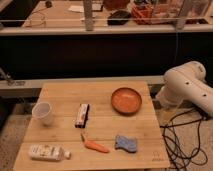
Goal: Place the white sponge in the ceramic bowl
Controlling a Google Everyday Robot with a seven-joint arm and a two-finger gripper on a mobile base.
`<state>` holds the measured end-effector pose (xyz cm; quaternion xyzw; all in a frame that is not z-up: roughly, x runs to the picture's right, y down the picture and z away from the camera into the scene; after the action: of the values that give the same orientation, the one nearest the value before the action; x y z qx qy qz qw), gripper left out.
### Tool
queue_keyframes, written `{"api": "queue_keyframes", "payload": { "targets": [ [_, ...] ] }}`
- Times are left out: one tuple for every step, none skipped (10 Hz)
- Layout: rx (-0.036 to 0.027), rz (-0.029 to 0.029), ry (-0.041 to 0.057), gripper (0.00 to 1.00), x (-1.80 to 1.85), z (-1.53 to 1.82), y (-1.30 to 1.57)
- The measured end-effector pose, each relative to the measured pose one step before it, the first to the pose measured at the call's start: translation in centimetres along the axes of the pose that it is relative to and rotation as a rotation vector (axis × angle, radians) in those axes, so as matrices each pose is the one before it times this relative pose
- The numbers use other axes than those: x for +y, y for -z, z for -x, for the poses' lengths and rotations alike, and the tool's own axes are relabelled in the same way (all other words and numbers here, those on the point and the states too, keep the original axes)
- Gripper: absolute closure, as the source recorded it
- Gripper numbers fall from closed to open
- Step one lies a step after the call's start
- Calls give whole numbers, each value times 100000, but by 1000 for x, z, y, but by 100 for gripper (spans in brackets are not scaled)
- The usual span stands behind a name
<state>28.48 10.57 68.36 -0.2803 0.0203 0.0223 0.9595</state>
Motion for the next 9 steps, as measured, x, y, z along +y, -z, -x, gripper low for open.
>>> {"api": "queue_keyframes", "payload": {
  "targets": [
    [2, -14, 0, 20, -5, 1, 6],
    [3, 5, 5, 20, 1, 0, -1],
    [1, -1, -6, 20, 0, -3, 1],
    [-3, 3, 4, 20, 0, 3, -2],
    [0, -6, 0, 20, -1, -1, 2],
    [5, 12, -4, 20, 3, -3, -3],
    [-1, 2, 10, 20, 2, 4, -2],
    [3, 71, 529, 20, 183, 136, -153],
    [-162, -227, 4128, 20, 609, 598, -432]
  ]
}}
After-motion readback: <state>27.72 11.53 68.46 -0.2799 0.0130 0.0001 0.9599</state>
